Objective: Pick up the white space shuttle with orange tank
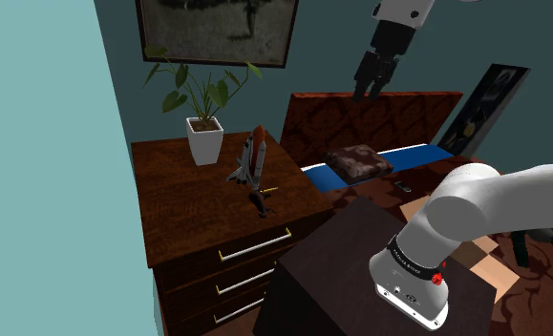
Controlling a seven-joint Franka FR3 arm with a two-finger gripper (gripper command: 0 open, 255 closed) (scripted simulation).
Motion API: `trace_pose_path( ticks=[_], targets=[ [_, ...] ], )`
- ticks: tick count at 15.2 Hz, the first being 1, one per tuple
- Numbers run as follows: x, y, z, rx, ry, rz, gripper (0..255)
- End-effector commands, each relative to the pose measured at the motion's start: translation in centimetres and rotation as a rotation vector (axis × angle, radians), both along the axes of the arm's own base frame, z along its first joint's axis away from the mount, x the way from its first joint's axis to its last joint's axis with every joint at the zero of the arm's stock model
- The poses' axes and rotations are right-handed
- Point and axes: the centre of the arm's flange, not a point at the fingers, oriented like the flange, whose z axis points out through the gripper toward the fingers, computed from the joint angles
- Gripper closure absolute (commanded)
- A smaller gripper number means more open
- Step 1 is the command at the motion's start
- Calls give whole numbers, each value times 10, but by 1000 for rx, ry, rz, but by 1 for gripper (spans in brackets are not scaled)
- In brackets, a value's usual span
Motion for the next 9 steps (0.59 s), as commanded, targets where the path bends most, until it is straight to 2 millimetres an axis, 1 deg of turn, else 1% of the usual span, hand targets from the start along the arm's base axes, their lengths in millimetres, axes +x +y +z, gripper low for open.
trace_pose_path(
  ticks=[1,9],
  targets=[
    [0,0,0,0,0,0,0],
    [100,13,-51,-9,66,-115,0]
  ],
)
